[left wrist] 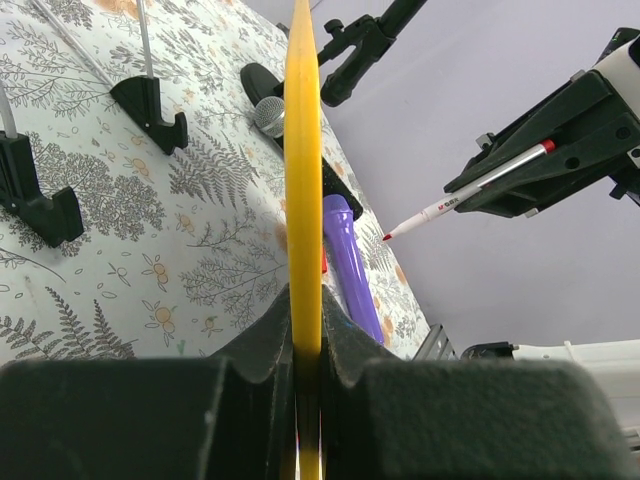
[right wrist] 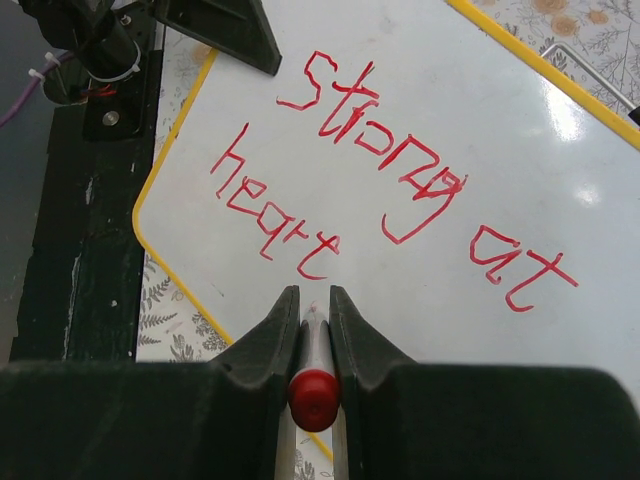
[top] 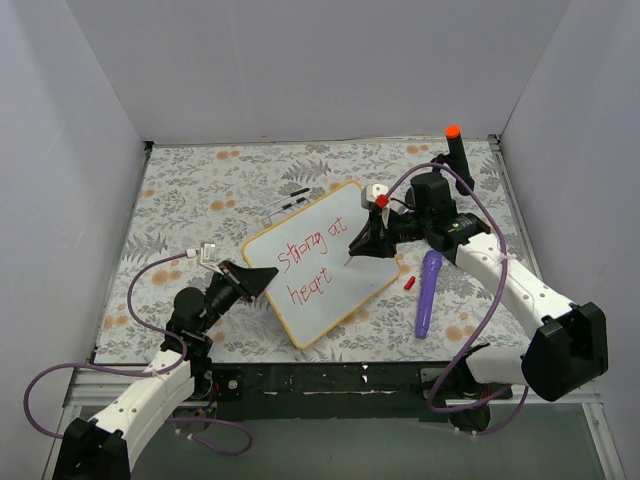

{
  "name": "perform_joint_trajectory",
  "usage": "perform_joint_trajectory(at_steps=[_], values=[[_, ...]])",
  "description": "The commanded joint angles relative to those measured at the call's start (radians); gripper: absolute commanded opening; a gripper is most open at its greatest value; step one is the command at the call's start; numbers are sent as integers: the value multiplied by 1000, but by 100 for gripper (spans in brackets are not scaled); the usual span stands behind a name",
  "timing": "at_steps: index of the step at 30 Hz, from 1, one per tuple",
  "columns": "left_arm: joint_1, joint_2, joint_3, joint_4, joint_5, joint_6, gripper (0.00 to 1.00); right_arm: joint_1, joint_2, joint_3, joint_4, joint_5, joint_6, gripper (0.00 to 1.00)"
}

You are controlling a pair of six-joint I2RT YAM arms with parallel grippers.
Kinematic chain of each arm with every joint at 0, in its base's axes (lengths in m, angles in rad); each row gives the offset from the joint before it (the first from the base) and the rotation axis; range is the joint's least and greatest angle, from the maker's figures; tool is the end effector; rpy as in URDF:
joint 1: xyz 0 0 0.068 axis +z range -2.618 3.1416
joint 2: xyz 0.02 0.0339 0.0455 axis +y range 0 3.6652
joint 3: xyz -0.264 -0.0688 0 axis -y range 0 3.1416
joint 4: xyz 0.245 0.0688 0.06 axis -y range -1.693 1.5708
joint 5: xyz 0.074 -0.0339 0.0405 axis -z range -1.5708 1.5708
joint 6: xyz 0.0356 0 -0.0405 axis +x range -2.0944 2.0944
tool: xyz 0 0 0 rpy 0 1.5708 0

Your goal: Write a sentence on the whiteboard

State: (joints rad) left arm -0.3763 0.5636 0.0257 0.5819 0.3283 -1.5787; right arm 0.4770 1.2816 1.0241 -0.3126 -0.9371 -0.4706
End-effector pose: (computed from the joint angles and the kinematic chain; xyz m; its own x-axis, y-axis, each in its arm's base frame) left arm 0.1312 -0.0642 0.1853 -0.6477 -0.7618 -0.0063 0.0358 -0.0222 -0.9991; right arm 0.2329 0.1526 0.3109 -0.0308 -0.3181 -0.9475 -0.9969 0.0789 0.0059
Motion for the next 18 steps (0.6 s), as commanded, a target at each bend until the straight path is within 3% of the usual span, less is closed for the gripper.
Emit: perform_joint_trajectory(at_steps=[1, 18], values=[[-3, -47, -23, 148, -35, -58, 0, -8, -25, 57, 9, -9, 6, 1], [-3, -31, -20, 159, -48, -86, 0, -8, 16, 39, 128, 43, 99, 1]])
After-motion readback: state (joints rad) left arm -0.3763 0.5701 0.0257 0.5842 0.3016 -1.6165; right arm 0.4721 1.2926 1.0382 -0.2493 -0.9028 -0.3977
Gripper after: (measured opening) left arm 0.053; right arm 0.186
